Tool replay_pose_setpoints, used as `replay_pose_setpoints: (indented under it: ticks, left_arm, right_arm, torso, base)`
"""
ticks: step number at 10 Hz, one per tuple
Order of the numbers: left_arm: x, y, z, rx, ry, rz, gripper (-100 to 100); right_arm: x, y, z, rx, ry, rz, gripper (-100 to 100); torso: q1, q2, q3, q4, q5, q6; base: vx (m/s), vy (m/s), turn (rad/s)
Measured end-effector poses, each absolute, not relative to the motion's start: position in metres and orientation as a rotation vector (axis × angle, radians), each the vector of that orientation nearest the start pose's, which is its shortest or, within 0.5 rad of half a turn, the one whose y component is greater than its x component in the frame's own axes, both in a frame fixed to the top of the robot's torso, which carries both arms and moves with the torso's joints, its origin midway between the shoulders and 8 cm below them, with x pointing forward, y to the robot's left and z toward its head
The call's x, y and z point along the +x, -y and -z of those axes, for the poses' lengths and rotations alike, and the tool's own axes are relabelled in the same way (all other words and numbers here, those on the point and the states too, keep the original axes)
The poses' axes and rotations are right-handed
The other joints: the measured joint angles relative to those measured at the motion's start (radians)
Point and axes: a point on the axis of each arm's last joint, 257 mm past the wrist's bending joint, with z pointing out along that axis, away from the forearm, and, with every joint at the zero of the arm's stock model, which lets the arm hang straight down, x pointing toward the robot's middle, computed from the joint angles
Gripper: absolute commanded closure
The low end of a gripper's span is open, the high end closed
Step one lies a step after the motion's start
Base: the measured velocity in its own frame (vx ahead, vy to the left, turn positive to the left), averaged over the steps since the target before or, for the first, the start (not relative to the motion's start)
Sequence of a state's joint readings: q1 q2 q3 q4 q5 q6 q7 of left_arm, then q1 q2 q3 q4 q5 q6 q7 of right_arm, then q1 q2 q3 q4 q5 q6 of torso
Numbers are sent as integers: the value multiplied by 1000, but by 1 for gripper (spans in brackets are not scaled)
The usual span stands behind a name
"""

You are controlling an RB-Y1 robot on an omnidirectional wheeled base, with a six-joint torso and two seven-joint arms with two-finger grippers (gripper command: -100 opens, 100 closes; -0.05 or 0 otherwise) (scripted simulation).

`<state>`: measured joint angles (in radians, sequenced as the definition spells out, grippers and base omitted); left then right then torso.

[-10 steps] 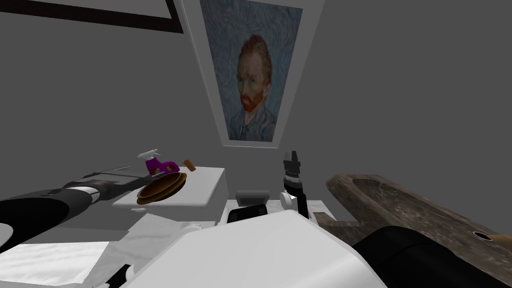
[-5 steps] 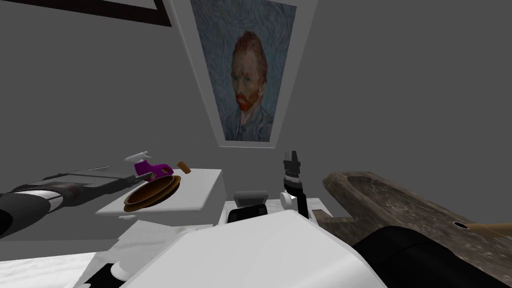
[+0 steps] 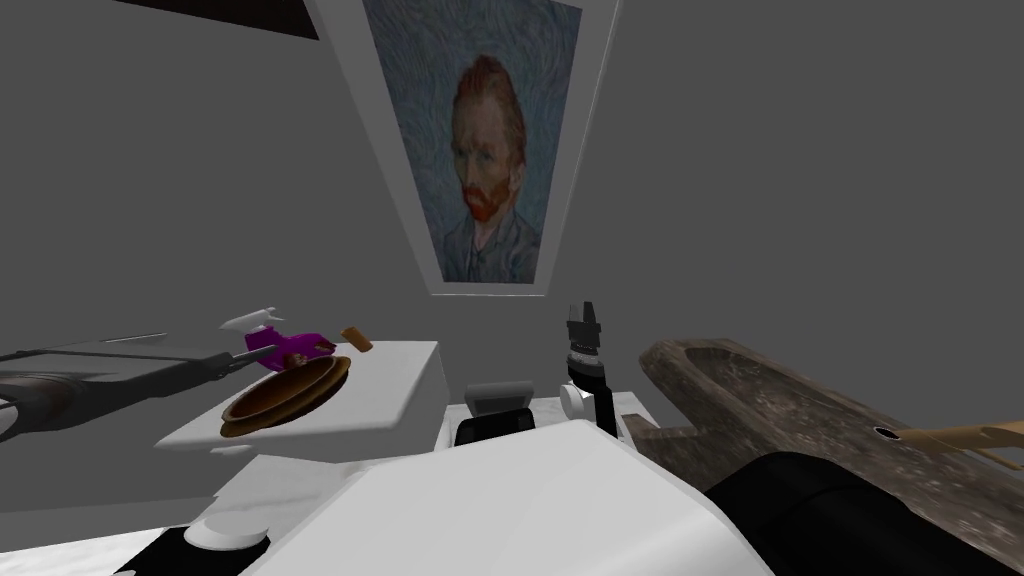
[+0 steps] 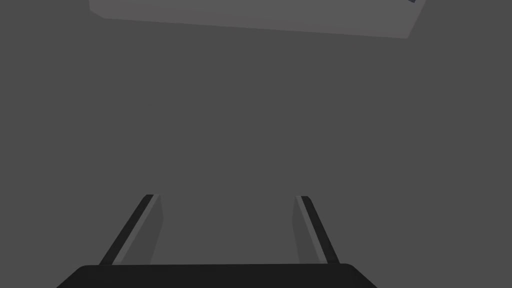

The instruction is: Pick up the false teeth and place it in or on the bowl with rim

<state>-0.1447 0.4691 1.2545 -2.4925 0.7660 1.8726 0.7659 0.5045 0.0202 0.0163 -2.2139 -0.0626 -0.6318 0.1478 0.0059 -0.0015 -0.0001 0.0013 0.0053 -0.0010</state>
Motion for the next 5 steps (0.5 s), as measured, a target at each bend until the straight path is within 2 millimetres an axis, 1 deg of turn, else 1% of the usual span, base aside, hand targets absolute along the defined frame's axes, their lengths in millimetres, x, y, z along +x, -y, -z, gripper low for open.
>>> replay_pose_setpoints:
  ticks: [5]
  left_arm:
    - [287,-535,6,-2220,-288,1224,0]
  right_arm:
    - [332,284,-18,615,-546,-1224,0]
  torso:
    - [1,0,0,0,0,0]
  base:
    - [0,0,0]
